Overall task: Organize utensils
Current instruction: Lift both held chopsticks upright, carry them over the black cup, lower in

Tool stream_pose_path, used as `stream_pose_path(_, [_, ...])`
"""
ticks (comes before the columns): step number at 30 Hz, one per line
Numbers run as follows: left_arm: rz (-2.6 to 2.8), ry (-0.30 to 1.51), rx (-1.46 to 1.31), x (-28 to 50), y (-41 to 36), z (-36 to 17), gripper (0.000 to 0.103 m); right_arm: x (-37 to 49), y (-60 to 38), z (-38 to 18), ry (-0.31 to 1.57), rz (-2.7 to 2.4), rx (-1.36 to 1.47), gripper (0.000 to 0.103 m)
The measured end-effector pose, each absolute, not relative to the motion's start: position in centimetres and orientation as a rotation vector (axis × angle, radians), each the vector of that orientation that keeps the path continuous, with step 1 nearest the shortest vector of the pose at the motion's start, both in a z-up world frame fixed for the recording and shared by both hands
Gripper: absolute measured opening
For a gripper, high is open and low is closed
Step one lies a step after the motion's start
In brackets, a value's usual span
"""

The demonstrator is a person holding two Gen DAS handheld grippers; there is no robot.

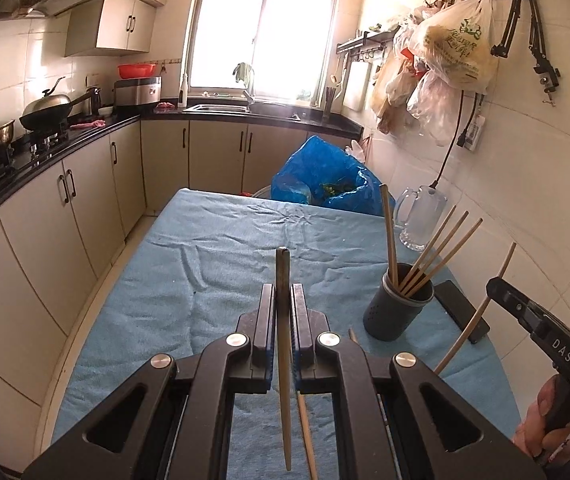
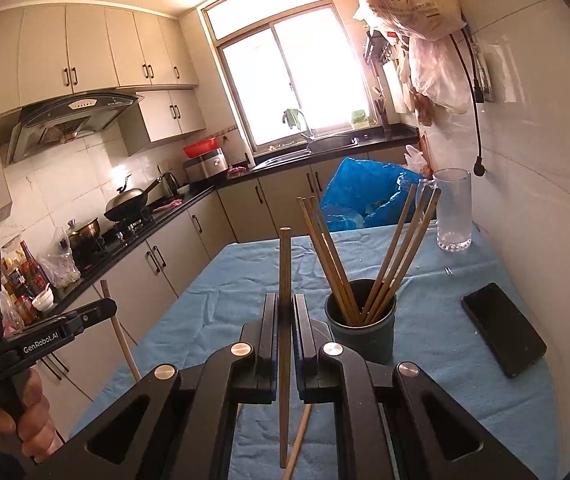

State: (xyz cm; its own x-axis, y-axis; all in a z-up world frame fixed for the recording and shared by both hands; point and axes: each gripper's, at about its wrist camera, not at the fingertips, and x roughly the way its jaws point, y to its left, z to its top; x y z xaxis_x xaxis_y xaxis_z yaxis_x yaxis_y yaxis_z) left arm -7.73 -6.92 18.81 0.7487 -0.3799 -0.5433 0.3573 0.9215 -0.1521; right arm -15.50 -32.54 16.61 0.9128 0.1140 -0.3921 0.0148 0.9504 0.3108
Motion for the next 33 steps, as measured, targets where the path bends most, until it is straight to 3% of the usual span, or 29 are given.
stream_pose_path(33, [-0.455, 0.61, 0.019, -7.4, -10.9, 19.6, 0.006, -17.0, -34.6, 17.3, 0.389, 0.025, 0.353, 0.007])
